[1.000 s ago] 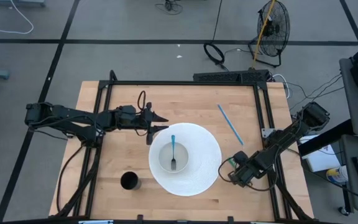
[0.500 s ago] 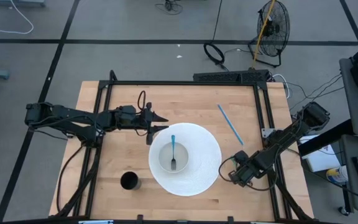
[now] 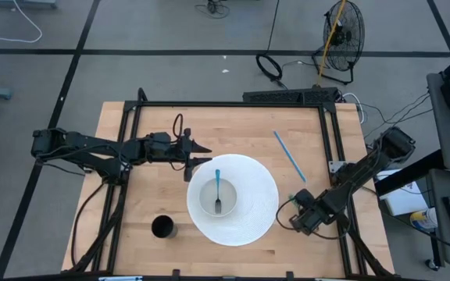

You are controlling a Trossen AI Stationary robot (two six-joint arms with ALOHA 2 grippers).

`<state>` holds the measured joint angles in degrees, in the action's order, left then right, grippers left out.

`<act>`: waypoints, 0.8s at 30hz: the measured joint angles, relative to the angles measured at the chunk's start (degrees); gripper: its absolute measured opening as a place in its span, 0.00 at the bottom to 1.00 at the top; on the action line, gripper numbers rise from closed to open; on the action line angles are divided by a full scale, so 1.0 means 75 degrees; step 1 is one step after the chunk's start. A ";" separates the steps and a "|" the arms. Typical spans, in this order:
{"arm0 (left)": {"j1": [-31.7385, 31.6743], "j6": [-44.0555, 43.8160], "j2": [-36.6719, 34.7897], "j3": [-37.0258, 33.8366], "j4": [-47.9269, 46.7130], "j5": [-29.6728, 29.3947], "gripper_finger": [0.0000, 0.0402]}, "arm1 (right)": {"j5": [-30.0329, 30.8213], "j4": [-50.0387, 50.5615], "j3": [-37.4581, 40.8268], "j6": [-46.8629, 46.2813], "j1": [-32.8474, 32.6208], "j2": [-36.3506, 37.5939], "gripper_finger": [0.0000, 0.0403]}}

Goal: Pick & Place Utensil
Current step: Put the green spoon into the white bowl to the left of the blue fork

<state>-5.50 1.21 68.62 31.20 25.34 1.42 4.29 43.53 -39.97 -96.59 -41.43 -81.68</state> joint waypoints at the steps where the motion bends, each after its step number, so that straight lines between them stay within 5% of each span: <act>1: 0.0000 -0.0001 0.0000 0.0000 0.0022 0.0001 0.34 | 0.0061 0.0044 0.0001 0.0021 0.0003 0.0085 0.00; 13: 0.0000 -0.0044 0.0000 0.0000 0.0252 -0.0005 0.34 | 0.1096 0.0692 0.0024 0.0389 -0.0041 0.1126 0.00; 24: 0.0000 -0.0238 0.0000 0.0000 0.0402 -0.0005 0.34 | 0.2960 0.0585 0.0021 0.1553 -0.0016 0.2080 0.00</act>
<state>-5.50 -0.57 68.62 31.20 28.35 1.39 26.49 47.92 -39.81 -84.94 -41.55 -66.08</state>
